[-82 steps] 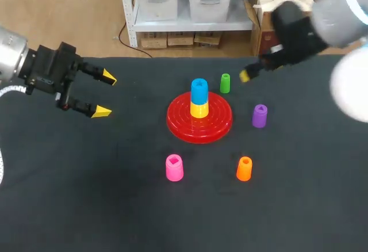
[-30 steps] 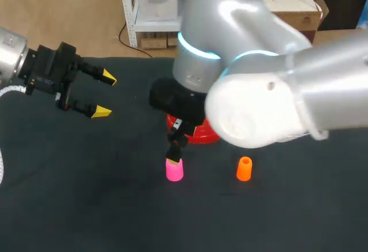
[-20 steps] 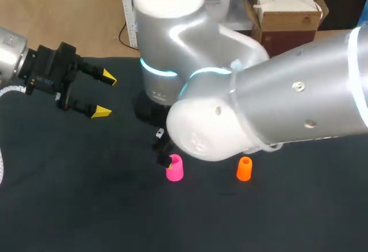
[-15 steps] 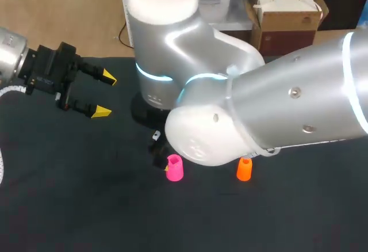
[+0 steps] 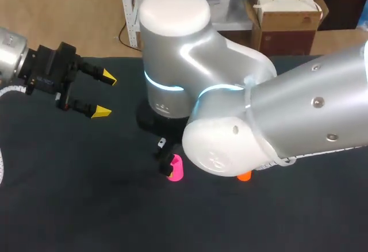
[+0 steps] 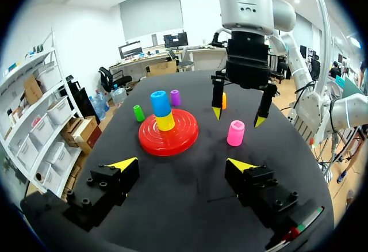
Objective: Pick up and stack the cylinders on the red base in this order: pink,purple,orange,green
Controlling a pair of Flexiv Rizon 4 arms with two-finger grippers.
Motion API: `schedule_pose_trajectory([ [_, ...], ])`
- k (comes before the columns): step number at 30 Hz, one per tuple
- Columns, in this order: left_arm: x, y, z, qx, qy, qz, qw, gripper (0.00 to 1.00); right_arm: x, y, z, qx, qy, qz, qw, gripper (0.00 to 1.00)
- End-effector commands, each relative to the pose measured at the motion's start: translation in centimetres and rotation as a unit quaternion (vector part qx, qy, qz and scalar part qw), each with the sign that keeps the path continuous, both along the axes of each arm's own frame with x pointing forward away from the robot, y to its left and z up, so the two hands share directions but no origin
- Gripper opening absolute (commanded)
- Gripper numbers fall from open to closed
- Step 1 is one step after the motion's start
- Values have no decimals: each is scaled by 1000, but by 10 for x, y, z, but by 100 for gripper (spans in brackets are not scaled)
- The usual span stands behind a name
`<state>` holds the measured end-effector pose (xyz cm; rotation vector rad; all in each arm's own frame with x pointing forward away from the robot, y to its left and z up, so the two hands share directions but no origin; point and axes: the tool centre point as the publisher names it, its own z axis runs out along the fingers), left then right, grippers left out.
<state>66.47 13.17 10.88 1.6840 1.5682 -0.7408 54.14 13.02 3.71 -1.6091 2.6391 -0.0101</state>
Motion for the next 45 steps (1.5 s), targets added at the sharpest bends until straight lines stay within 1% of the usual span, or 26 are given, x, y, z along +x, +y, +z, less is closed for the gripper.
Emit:
schedule_pose_trajectory([
  [1,-1,0,0,0,-1,2,1000,100,3,7,-4,-9,3,-2,1000,99],
  [3,-1,0,0,0,-1,2,1000,100,3,8,-7,-8,3,-1,1000,95],
  [5,-1,0,0,0,-1,2,1000,100,2,9,-8,-8,3,-1,1000,82],
  [10,-1,0,0,0,-1,2,1000,100,1,10,-10,-5,3,-2,1000,64],
  [12,-1,0,0,0,-1,2,1000,100,1,10,-11,-6,1,-2,1000,62],
  [15,-1,0,0,0,-1,2,1000,100,1,8,-10,-12,-3,-3,1000,57],
  [16,-1,0,0,0,-1,2,1000,100,1,6,-10,-11,-4,-4,1000,57],
  [18,-1,0,0,0,-1,2,1000,100,0,5,-9,-12,-5,-7,1000,58],
  [19,-1,0,0,0,-1,2,1000,100,0,4,-8,-12,-5,-7,1000,63],
  [21,-1,0,0,0,-1,2,1000,100,-1,3,-8,-12,-7,-9,1000,69],
  [22,-1,0,0,0,-1,2,1000,100,-1,3,-8,-12,-7,-9,1000,66],
  [25,-1,0,0,0,-1,2,1000,100,0,1,-11,-9,-4,-12,1000,36],
  [27,-1,0,0,0,-1,2,1000,100,0,2,-10,-5,-5,-13,1000,0],
  [29,-1,0,0,0,-1,2,1000,100,2,1,-3,6,-12,-13,1000,0],
  [30,-1,0,0,0,-1,2,1000,100,4,-1,5,10,-18,-17,1000,0],
  [34,-1,0,0,0,-1,2,1000,100,20,-18,47,24,-47,-32,998,0],
  [36,-1,0,0,0,-1,2,1000,100,30,-28,68,28,-58,-36,997,0],
  [39,-1,0,0,0,-1,2,1000,100,49,-43,98,24,-67,-33,997,0],
  [42,-1,0,0,0,-1,2,1000,100,69,-56,119,20,-70,-29,997,0],
  [45,-1,0,0,0,-1,2,1000,100,90,-66,131,23,-67,-30,997,0],
])
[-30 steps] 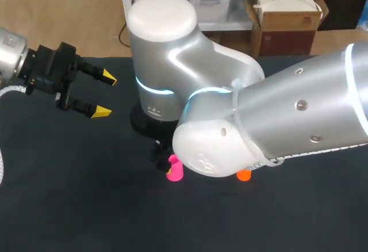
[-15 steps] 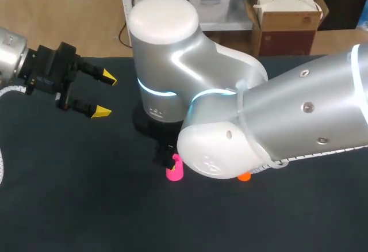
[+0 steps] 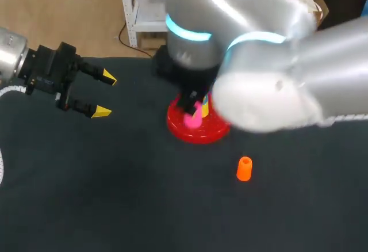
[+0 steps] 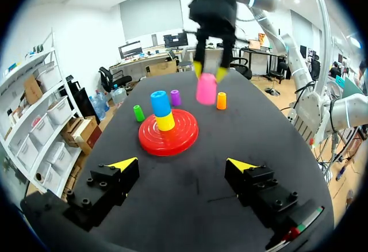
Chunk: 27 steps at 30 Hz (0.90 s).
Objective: Pick up and stack the cylinders on the red base in this order: pink,purple,orange,green
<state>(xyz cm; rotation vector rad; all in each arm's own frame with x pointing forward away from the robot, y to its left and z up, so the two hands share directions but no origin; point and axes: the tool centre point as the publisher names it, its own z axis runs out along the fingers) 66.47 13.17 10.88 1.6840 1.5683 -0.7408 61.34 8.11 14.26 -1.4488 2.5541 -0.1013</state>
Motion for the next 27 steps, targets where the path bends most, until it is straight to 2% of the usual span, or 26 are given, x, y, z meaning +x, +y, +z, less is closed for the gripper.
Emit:
schedule_pose_trajectory([
  [1,-1,0,0,0,-1,2,1000,100,24,-19,27,11,19,3,1000,0],
  [10,-1,0,0,0,-1,2,1000,100,90,-27,38,21,37,27,999,0],
  [15,-1,0,0,0,-1,2,1000,100,111,-24,35,8,48,39,998,0],
  [20,-1,0,0,0,-1,2,1000,100,112,-21,23,8,60,34,998,0],
  [27,-1,0,0,0,-1,2,1000,100,102,-14,2,8,69,33,997,0],
])
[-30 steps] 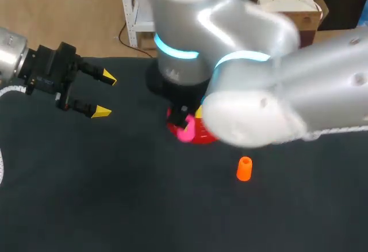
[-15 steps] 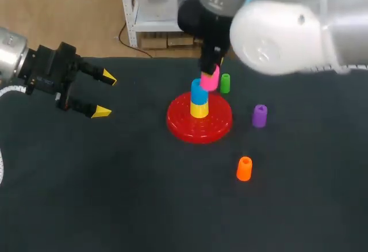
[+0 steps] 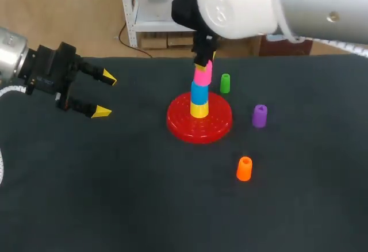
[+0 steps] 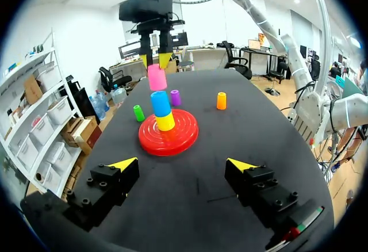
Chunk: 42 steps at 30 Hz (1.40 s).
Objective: Pick up and stack the cylinders on the red base in this order: pink,purple,orange,green
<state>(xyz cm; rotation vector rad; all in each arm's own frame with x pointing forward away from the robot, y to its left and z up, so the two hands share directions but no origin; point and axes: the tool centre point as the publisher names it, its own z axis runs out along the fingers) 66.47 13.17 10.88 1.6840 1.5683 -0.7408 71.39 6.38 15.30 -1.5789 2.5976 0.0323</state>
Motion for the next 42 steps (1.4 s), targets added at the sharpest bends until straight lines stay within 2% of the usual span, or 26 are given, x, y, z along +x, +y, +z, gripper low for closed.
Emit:
schedule_pose_trajectory([
  [1,-1,0,0,0,-1,2,1000,100,2,3,-10,-3,5,2,1000,0],
  [13,-1,0,0,0,-1,2,1000,100,18,-6,-12,-10,-4,3,1000,0],
  [15,-1,0,0,0,-1,2,1000,100,20,-2,-13,-13,3,14,1000,0],
  [21,-1,0,0,0,-1,2,1000,100,19,10,-28,-32,51,44,997,0],
  [23,-1,0,0,0,-1,2,1000,100,17,14,-33,-25,61,49,997,0],
  [28,-1,0,0,0,-1,2,1000,100,12,19,-34,-17,57,47,997,0],
  [29,-1,0,0,0,-1,2,1000,100,11,18,-31,-8,50,42,998,16],
  [31,-1,0,0,0,-1,2,1000,100,10,14,-23,4,34,30,999,100],
  [39,-1,0,0,0,-1,2,1000,100,3,-8,15,105,-26,-32,994,100],
  [42,-1,0,0,0,-1,2,1000,100,-1,-14,20,111,-32,-44,992,100],
])
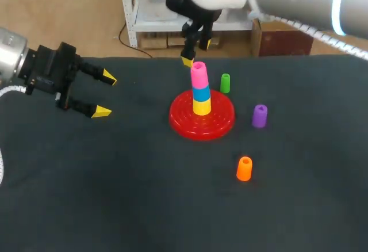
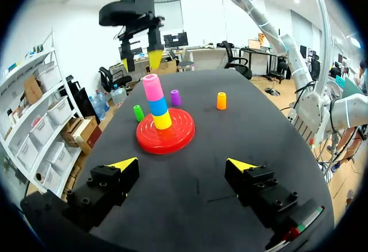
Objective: Pick up and stack the cylinders on the red base in this order: pink,purple,orange,green
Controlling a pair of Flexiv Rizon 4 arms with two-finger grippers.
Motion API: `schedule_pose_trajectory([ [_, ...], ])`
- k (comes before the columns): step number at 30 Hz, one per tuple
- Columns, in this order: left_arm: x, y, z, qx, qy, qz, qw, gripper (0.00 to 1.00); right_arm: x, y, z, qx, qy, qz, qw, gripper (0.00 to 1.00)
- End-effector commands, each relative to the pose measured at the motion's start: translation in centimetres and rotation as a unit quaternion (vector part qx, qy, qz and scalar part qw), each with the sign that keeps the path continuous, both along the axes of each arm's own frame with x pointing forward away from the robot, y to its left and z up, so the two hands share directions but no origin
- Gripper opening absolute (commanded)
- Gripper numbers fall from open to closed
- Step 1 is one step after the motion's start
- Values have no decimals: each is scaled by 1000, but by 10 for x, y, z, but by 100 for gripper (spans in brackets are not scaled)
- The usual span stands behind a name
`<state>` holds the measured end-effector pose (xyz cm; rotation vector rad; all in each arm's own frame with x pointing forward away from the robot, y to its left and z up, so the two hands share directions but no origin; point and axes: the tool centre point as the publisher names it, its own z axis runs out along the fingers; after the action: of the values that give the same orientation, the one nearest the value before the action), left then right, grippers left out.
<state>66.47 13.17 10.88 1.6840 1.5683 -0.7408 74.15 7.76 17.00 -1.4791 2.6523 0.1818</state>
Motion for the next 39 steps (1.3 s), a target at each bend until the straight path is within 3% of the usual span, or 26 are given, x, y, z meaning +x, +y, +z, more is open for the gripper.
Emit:
schedule_pose_trajectory([
  [1,-1,0,0,0,-1,2,1000,100,-30,-30,4,64,-65,-19,996,100],
  [8,-1,0,0,0,-1,2,1000,100,-58,-61,-13,49,-63,-97,992,100],
  [15,-1,0,0,0,-1,2,1000,100,-92,-91,-43,71,-60,-199,976,100],
  [26,-1,0,0,0,-1,2,1000,100,-108,-118,-78,76,-39,-305,949,100],
  [30,-1,0,0,0,-1,2,1000,100,-102,-123,-89,73,-25,-335,939,100],
  [39,-1,0,0,0,-1,2,1000,100,-68,-134,-107,36,14,-342,939,100],
])
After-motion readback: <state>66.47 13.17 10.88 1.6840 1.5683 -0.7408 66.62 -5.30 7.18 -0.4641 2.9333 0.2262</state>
